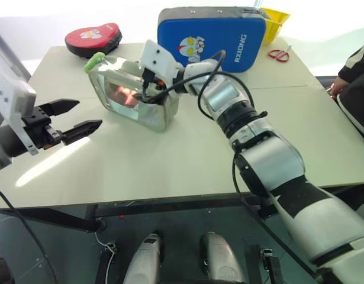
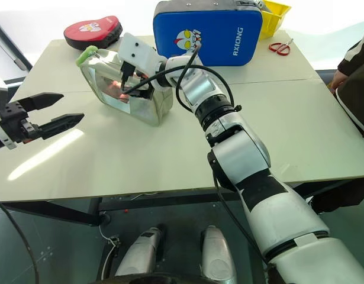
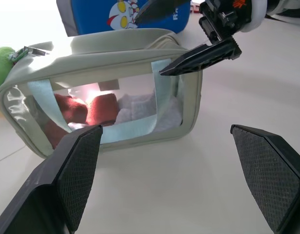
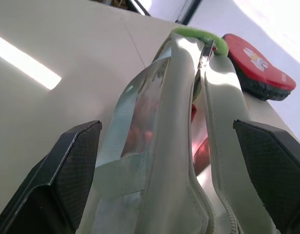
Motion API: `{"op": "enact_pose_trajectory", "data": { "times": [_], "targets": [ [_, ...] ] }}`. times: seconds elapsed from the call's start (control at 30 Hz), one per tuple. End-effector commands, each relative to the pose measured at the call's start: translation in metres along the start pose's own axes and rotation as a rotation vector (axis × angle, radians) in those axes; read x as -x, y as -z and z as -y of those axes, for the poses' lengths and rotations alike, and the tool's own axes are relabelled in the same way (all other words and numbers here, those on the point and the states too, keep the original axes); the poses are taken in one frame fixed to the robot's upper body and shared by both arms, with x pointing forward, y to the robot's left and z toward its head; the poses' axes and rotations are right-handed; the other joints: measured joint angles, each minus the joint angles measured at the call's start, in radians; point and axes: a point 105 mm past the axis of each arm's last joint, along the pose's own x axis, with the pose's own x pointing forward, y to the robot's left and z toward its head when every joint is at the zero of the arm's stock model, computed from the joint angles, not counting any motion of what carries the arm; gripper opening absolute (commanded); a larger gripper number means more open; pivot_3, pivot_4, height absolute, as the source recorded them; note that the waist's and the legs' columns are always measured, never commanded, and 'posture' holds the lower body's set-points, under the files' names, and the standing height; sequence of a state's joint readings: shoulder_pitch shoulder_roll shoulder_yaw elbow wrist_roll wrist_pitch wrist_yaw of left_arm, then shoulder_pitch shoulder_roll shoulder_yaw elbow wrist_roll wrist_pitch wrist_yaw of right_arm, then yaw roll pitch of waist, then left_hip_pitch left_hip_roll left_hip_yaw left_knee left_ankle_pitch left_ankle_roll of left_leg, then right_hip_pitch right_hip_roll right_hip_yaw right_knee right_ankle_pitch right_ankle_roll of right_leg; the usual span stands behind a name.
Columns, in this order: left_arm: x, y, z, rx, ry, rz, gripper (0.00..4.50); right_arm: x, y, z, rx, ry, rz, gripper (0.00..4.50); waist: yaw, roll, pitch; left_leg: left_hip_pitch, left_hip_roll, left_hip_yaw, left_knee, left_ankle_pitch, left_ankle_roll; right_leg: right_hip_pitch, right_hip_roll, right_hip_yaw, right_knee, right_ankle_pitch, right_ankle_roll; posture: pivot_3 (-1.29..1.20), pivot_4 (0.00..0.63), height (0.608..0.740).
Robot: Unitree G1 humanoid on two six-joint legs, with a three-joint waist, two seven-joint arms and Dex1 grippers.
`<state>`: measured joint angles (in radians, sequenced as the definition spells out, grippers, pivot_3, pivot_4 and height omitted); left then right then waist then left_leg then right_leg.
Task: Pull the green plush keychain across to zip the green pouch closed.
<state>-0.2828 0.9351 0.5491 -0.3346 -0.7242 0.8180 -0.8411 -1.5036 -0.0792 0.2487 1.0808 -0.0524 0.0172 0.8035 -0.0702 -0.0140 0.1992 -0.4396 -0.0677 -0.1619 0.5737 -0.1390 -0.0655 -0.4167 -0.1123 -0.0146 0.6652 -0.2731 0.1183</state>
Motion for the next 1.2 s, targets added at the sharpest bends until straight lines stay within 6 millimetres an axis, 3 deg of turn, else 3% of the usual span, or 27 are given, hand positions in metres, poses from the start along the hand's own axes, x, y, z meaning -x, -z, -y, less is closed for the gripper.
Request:
{"op": "enact_pose_trajectory", "data": {
  "times": [0.03, 0.13, 0.23, 0.33, 0.43, 0.53, 0.67, 0.8, 0.93, 1.07, 1.2],
  "targets": [
    [0.002, -0.016, -0.002, -0.056, -0.005, 0.033, 4.47, 0.000, -0.026, 0.001, 0.052, -0.027, 0.048, 4.50, -0.001, 0.000, 0.000, 0.000, 0.000, 0.000, 0.000, 0.000, 0.000, 0.000, 0.000, 0.000, 0.000, 0.000, 0.000, 0.00, 0.150, 0.740],
    [0.000, -0.021, -0.004, -0.063, 0.003, 0.040, 4.47, -0.004, 0.001, -0.017, 0.054, -0.118, -0.042, 4.50, -0.001, 0.000, 0.000, 0.000, 0.001, 0.001, 0.000, 0.000, 0.000, -0.001, 0.001, 0.000, 0.000, 0.000, 0.000, 0.00, 0.150, 0.740],
    [-0.002, -0.021, -0.003, -0.065, 0.014, 0.039, 4.47, -0.004, 0.018, -0.016, 0.062, -0.092, -0.094, 4.50, -0.002, 0.000, 0.000, 0.000, 0.001, 0.002, 0.000, 0.000, 0.000, -0.001, 0.001, 0.002, 0.001, 0.000, 0.000, 0.00, 0.150, 0.740],
    [-0.004, -0.021, -0.002, -0.066, 0.022, 0.038, 4.50, -0.002, 0.022, -0.010, 0.052, -0.057, -0.104, 3.23, -0.001, 0.000, 0.000, 0.000, 0.001, 0.004, 0.000, 0.000, 0.000, -0.002, 0.001, 0.003, 0.002, 0.000, 0.000, 0.00, 0.150, 0.740],
    [-0.004, -0.021, -0.002, -0.068, 0.025, 0.038, 4.50, 0.003, 0.018, -0.002, 0.047, -0.031, -0.091, 1.68, -0.001, 0.000, 0.000, 0.000, 0.001, 0.004, 0.000, 0.000, 0.000, -0.002, 0.001, 0.004, 0.002, 0.000, 0.000, 0.00, 0.150, 0.740],
    [-0.004, -0.023, -0.004, -0.071, 0.022, 0.040, 4.50, 0.014, 0.002, 0.011, 0.101, -0.012, -0.020, 0.18, 0.001, 0.000, 0.000, 0.000, 0.002, 0.005, 0.000, 0.000, 0.000, -0.002, 0.001, 0.004, 0.002, 0.000, 0.000, 0.00, 0.150, 0.740],
    [-0.003, -0.024, -0.005, -0.074, 0.018, 0.040, 4.50, 0.041, -0.006, 0.016, 0.264, -0.076, 0.051, 0.08, 0.001, 0.000, 0.000, 0.000, 0.001, 0.005, 0.000, 0.000, 0.000, -0.003, 0.001, 0.004, 0.001, 0.000, 0.000, 0.00, 0.150, 0.740],
    [0.002, -0.022, -0.008, -0.070, 0.007, 0.027, 4.50, 0.096, 0.029, 0.018, 0.329, -0.196, 0.010, 0.08, 0.002, 0.000, 0.000, -0.001, 0.002, 0.007, 0.000, 0.000, 0.000, -0.003, 0.001, 0.004, 0.001, 0.000, 0.000, 0.00, 0.150, 0.740],
    [0.003, -0.020, -0.005, -0.067, 0.010, 0.026, 4.50, 0.128, 0.072, 0.006, 0.383, -0.292, -0.086, 0.08, 0.000, 0.000, 0.000, 0.000, 0.003, 0.010, 0.001, 0.000, 0.000, -0.002, 0.001, 0.005, 0.000, 0.000, 0.000, 0.00, 0.150, 0.740],
    [0.001, -0.018, -0.004, -0.064, 0.017, 0.025, 4.50, 0.134, 0.093, 0.000, 0.327, -0.291, -0.115, 0.08, -0.003, 0.000, 0.000, 0.005, 0.008, 0.018, 0.000, -0.001, 0.001, 0.000, 0.005, 0.012, 0.000, 0.001, 0.000, 0.00, 0.150, 0.740],
    [-0.002, -0.020, -0.004, -0.070, 0.024, 0.026, 4.50, 0.126, 0.091, 0.000, 0.302, -0.251, -0.087, 0.08, 0.002, 0.000, 0.000, 0.014, 0.011, 0.020, 0.000, -0.003, 0.002, 0.008, 0.008, 0.013, -0.002, 0.000, -0.001, 0.00, 0.150, 0.740]
  ]
}}
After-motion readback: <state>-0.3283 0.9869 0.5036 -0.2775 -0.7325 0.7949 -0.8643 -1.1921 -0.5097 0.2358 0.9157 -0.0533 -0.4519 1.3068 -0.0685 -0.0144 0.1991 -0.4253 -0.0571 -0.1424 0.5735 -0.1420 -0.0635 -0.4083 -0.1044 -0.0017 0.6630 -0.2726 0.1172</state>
